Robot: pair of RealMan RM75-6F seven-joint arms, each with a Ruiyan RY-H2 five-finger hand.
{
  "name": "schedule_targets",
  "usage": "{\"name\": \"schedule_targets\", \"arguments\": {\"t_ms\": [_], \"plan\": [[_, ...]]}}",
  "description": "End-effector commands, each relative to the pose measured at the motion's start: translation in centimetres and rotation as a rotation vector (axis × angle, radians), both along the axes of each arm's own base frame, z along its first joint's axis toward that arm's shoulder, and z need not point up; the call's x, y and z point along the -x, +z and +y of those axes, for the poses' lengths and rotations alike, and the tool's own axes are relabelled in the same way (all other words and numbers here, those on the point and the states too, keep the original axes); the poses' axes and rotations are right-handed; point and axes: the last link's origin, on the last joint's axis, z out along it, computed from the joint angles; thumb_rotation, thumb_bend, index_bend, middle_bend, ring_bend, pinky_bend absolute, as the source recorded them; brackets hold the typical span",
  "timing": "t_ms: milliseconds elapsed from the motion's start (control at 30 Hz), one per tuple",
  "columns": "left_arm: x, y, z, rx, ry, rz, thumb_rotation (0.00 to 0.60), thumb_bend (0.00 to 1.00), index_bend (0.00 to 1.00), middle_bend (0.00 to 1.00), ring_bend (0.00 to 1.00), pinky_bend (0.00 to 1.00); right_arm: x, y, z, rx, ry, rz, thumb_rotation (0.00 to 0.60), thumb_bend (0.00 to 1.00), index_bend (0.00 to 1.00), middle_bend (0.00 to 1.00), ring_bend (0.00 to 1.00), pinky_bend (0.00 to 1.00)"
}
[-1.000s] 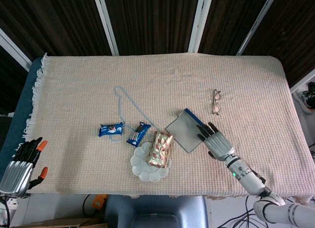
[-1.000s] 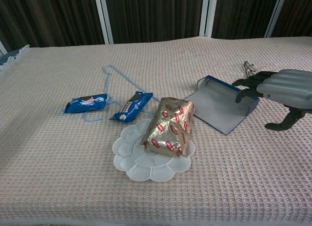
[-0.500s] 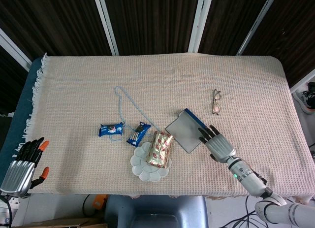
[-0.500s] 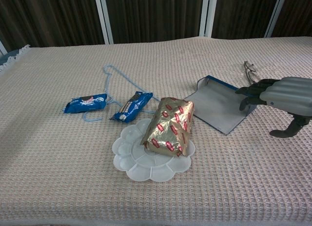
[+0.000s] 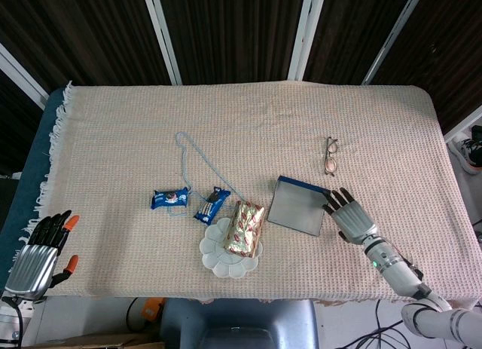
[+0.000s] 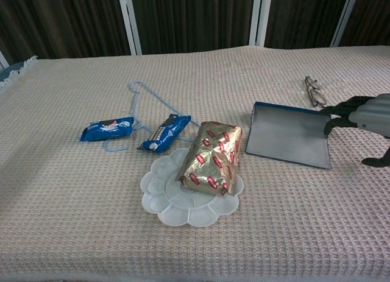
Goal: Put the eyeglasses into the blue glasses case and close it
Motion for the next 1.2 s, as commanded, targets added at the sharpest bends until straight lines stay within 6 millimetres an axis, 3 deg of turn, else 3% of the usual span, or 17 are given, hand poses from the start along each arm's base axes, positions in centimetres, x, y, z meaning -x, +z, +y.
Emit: {"name": "schedule_targets", "arguments": {"t_ms": [33, 433, 633, 967, 1200], "plan": [[0.0, -0.1, 0.1, 0.0, 0.003, 0.003, 0.6, 0.39, 0.0, 0.0, 0.0, 0.07, 0.4, -0.1, -1.3, 0.009, -0.021, 0.021, 0.6, 0.44, 0.34, 0.0, 0.0, 0.0], [0.1, -0.3, 0.6, -0.002, 0.021, 0.01, 0.6, 0.39, 0.0, 0.0, 0.0, 0.07, -1.0, -0.4, -6.9, 0.077, -0.053, 0.071, 0.6, 0.44, 0.35, 0.0, 0.0, 0.0], [0.1, -0.1, 0.6, -0.006, 0.023, 0.006, 0.6, 0.39, 0.0, 0.0, 0.0, 0.08, -2.6, -1.0, -8.4, 0.095, -0.04, 0.087, 0.6, 0.44, 0.35, 0.0, 0.0, 0.0], [0.0, -0.2, 0.5, 0.008, 0.013, 0.002, 0.6, 0.39, 0.0, 0.0, 0.0, 0.08, -7.8, -3.5, -10.1, 0.116, 0.034, 0.13, 0.6, 0.44, 0.34, 0.0, 0.0, 0.0], [0.0, 0.0, 0.3, 0.018, 0.002, -0.007, 0.6, 0.39, 0.0, 0.0, 0.0, 0.08, -11.9, -5.4, -9.7, 0.12, 0.078, 0.131, 0.6, 0.44, 0.34, 0.0, 0.0, 0.0]]}}
